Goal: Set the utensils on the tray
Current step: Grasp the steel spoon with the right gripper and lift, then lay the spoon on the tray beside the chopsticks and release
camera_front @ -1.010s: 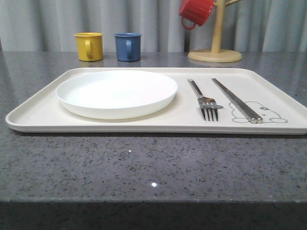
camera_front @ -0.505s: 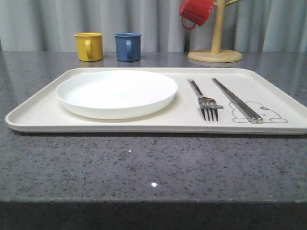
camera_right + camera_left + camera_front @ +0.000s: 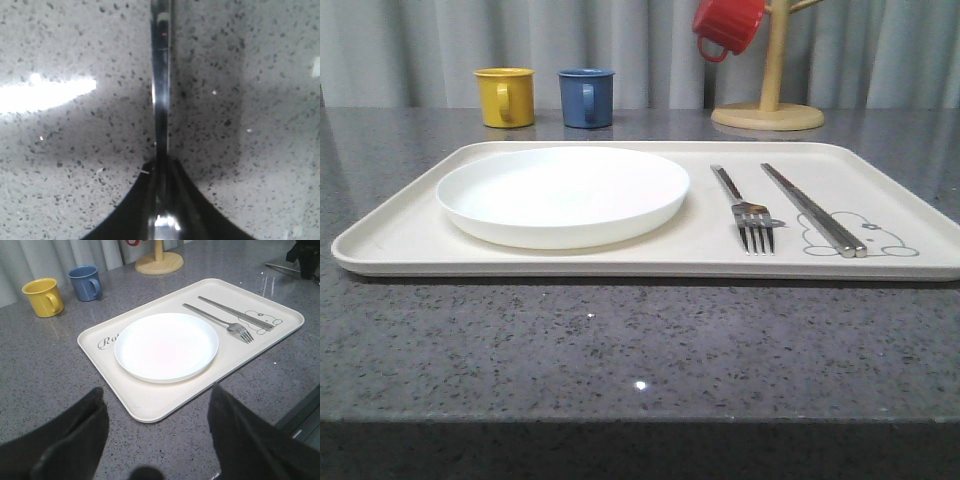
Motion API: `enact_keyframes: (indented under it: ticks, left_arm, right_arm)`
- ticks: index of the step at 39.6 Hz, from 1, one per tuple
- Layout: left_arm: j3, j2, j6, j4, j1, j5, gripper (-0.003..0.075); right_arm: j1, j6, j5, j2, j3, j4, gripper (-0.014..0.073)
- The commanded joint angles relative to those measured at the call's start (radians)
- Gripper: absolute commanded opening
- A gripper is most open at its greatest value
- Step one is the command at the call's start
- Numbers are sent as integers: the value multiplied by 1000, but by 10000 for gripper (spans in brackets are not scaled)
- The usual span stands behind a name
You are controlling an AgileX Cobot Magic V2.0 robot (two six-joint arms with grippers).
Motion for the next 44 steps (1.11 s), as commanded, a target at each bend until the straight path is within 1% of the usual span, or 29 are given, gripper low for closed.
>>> enact_keyframes:
  ticks: [1, 9, 14, 18, 24, 28, 33, 38, 44]
  left_arm:
    - [-26, 11, -7, -4, -6, -81, 418]
    - [-26, 11, -7, -4, -6, -81, 418]
    - [-26, 11, -7, -4, -6, -81, 418]
    - [-26, 11, -7, -4, -6, -81, 418]
    - [-26, 11, -7, -4, -6, -81, 418]
    - [-26, 11, -7, -4, -6, -81, 418]
    - [-26, 11, -7, -4, -6, -81, 418]
    - [-26, 11, -7, -4, -6, -81, 418]
    - [-26, 11, -7, -4, -6, -81, 418]
  right_arm:
    - [-4, -12, 15, -57, -35, 7, 34]
    - [-2, -12, 32, -128, -60, 102, 34]
    - [18, -12, 43, -187, -60, 172, 34]
    - [64, -12, 72, -221, -60, 219, 35]
    - [173, -12, 91, -230, -60, 285, 35]
    - [252, -12, 74, -225, -59, 339, 35]
    - [318, 15, 38, -207, -59, 379, 35]
    - [352, 69, 15, -160, -59, 382, 35]
    - [355, 92, 22, -95, -59, 383, 35]
